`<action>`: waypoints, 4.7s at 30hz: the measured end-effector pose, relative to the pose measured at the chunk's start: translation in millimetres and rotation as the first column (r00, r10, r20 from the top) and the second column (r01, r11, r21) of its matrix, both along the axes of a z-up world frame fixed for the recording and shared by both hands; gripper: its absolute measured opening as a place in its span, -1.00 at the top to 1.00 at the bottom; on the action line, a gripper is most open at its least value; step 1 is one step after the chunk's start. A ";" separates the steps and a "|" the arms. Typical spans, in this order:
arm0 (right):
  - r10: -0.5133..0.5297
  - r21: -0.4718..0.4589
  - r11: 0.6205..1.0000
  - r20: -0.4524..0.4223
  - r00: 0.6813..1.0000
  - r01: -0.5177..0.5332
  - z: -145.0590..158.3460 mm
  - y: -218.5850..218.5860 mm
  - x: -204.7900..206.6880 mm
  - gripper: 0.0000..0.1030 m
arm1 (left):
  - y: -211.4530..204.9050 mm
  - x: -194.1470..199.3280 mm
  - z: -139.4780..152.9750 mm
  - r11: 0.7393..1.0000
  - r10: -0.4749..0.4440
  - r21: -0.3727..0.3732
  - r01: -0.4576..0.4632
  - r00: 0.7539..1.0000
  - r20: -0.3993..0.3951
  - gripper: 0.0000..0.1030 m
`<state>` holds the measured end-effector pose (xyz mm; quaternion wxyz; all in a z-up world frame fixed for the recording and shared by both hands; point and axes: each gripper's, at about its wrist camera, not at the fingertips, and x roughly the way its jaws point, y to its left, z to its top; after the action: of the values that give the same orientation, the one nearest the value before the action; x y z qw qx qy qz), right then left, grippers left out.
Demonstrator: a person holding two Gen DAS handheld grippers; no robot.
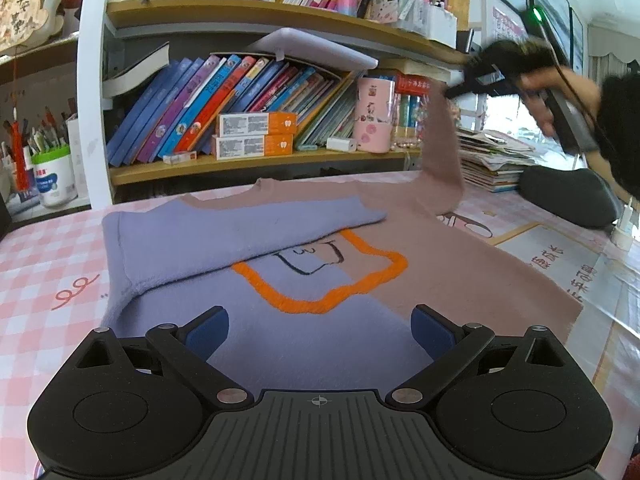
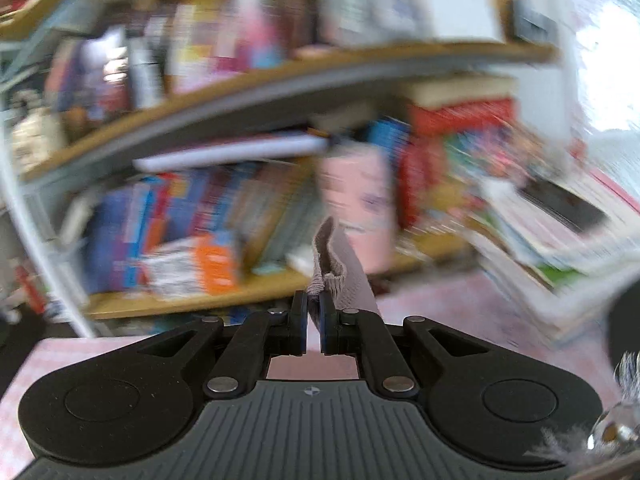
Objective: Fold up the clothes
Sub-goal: 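Lift the pink sleeve with the right gripper and fold it across the body, then open the right gripper and release the folded pink sleeve, then grasp the pink side edge with the right gripper while the left gripper grasps the lavender edge, then lift the sweater edges with both grippers and fold them over the body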
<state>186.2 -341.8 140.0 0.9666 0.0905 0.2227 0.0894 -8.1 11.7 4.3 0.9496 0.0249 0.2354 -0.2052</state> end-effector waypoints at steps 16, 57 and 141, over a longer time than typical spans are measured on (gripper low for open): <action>0.390 -0.068 0.920 0.049 0.919 -0.387 39.0 196.4 -7.1 0.89 | 1.3 -9.0 2.5 0.999 -0.040 -0.030 0.042 0.998 0.057 -0.93; 0.354 -0.159 0.909 -0.191 0.916 -0.384 -94.2 110.5 -120.5 0.03 | 21.7 3.1 -2.0 0.990 0.000 -0.142 -0.004 1.000 -0.025 -0.93; 0.424 0.199 0.902 -0.243 0.873 -0.383 -151.3 -37.3 -264.0 0.88 | 74.8 -104.7 -16.9 0.914 0.184 -0.295 -0.278 0.933 -0.309 0.88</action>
<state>-77.8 -379.2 -11.3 0.8759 0.1237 0.3640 0.2916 -112.9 86.5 -12.6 0.9157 -0.1931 0.3281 -0.1287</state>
